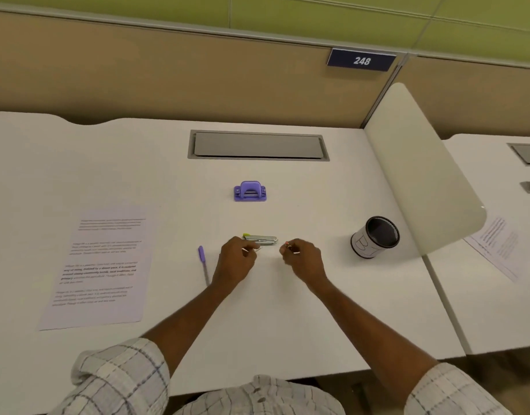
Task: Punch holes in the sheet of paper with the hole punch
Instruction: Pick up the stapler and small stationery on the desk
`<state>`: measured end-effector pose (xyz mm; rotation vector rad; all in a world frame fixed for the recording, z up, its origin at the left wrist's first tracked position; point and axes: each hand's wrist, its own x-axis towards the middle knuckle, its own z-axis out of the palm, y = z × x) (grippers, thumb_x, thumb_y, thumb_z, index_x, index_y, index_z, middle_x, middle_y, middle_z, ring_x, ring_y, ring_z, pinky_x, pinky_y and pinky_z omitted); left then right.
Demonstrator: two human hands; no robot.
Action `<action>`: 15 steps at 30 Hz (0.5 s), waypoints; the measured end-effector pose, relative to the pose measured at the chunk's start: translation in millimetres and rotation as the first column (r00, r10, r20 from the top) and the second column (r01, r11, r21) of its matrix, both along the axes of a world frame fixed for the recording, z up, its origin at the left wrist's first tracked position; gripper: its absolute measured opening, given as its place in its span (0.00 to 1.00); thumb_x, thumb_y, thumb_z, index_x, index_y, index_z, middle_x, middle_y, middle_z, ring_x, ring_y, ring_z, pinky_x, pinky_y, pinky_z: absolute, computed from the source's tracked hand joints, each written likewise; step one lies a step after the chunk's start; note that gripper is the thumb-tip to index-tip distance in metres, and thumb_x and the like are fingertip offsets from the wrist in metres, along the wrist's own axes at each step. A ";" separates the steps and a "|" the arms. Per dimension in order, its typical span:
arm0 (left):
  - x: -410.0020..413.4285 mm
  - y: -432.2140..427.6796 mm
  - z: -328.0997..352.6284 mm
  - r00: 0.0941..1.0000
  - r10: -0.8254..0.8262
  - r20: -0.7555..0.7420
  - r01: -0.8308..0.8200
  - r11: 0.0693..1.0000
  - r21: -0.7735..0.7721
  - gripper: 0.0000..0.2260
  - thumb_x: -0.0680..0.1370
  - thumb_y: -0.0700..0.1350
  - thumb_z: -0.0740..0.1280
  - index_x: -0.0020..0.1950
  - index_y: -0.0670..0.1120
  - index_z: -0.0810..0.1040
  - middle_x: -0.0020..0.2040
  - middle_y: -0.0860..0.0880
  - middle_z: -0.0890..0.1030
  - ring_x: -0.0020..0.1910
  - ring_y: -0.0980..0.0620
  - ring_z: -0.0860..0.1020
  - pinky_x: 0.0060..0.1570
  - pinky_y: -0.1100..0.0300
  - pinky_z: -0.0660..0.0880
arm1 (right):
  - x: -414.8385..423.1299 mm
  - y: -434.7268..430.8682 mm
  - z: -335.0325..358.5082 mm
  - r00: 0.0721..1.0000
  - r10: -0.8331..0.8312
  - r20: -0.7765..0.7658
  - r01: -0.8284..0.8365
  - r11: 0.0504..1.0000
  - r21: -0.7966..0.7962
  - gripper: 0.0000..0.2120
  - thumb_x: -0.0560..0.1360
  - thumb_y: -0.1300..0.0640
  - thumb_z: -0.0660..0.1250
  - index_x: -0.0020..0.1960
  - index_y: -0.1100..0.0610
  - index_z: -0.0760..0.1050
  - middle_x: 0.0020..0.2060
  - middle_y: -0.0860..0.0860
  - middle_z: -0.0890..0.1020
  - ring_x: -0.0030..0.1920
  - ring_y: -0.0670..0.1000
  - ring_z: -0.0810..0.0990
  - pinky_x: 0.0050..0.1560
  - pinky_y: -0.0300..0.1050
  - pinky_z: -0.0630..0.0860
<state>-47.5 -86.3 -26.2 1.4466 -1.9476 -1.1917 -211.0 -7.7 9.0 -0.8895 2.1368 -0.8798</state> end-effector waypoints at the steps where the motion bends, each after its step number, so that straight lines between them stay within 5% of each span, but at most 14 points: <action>1: -10.2 -3.0 5.0 1.000 -0.008 -0.022 0.009 1.000 0.010 0.08 0.77 0.35 0.70 0.53 0.42 0.87 0.53 0.44 0.85 0.51 0.46 0.83 0.57 0.53 0.80 | -9.6 -4.1 7.3 1.000 -0.011 0.029 0.011 1.000 -0.013 0.06 0.77 0.60 0.70 0.47 0.62 0.83 0.41 0.58 0.86 0.39 0.53 0.85 0.42 0.41 0.81; 3: -32.5 -10.6 15.6 0.997 -0.044 -0.066 0.047 0.998 0.044 0.06 0.77 0.37 0.72 0.52 0.42 0.87 0.51 0.45 0.87 0.49 0.47 0.84 0.57 0.53 0.81 | -32.2 -14.0 21.3 0.995 -0.038 0.089 0.040 0.999 -0.021 0.04 0.76 0.62 0.70 0.47 0.63 0.82 0.40 0.58 0.86 0.35 0.49 0.86 0.38 0.36 0.80; 8: -98.2 -34.8 42.9 0.992 -0.087 -0.088 0.096 0.991 0.096 0.09 0.77 0.37 0.70 0.54 0.42 0.87 0.49 0.43 0.88 0.42 0.49 0.85 0.44 0.64 0.81 | -101.5 -45.9 50.0 0.994 -0.061 0.087 0.060 0.998 0.018 0.05 0.73 0.66 0.69 0.48 0.62 0.83 0.39 0.55 0.85 0.39 0.53 0.85 0.45 0.43 0.84; 15: -193.2 -63.5 54.1 0.996 -0.027 -0.090 0.042 0.985 0.169 0.08 0.79 0.41 0.71 0.53 0.39 0.87 0.46 0.41 0.88 0.46 0.44 0.86 0.50 0.59 0.80 | -215.6 -86.9 64.0 1.000 -0.014 -0.005 0.014 0.994 0.109 0.06 0.74 0.68 0.72 0.50 0.64 0.83 0.45 0.56 0.83 0.41 0.52 0.83 0.50 0.46 0.84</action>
